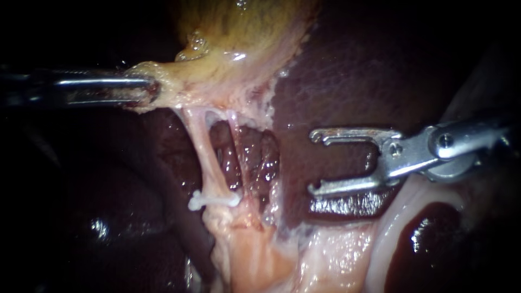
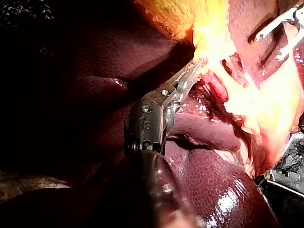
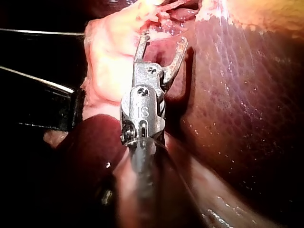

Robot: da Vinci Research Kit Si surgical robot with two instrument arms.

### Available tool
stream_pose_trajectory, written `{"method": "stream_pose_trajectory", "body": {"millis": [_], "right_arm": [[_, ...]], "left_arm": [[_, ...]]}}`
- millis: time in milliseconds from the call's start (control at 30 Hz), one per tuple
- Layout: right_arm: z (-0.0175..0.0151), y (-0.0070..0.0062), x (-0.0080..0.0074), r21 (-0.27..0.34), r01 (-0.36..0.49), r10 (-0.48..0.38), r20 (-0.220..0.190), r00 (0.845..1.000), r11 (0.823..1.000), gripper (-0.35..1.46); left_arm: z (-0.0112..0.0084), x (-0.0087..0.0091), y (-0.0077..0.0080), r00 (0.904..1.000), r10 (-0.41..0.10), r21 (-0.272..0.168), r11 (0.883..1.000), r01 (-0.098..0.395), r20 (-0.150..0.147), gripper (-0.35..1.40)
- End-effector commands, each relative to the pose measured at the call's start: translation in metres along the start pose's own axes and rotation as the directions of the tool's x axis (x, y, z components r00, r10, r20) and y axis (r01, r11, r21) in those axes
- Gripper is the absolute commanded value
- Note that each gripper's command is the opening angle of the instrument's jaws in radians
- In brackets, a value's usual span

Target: Going back first clip left tube

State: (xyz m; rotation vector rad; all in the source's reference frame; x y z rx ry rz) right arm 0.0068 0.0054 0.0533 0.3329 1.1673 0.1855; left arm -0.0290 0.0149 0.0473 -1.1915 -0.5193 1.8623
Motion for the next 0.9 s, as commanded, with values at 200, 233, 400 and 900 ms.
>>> {"method": "stream_pose_trajectory", "body": {"millis": [200,233,400,900], "right_arm": [[-0.0001,0.0000,-0.0001,0.002,0.000,0.000,0.000,1.000,1.000,0.49],[-0.0001,0.0000,-0.0001,0.002,0.000,0.000,0.000,1.000,1.000,0.49],[-0.0002,0.0000,-0.0002,0.002,0.001,-0.001,0.000,1.000,1.000,0.49],[-0.0003,-0.0001,-0.0002,0.017,0.000,0.000,-0.004,1.000,1.000,0.49]], "left_arm": [[0.0023,-0.0005,0.0000,1.0000,0.001,0.014,1.000,-0.001,-0.005,-0.35],[0.0029,-0.0007,-0.0001,1.0000,0.002,0.011,1.000,-0.002,-0.005,-0.35],[0.0056,-0.0010,-0.0005,1.0000,0.005,0.004,1.000,-0.005,-0.004,-0.35],[0.0079,-0.0015,-0.0009,0.9999,0.009,-0.006,1.000,-0.009,0.007,-0.35]]}}
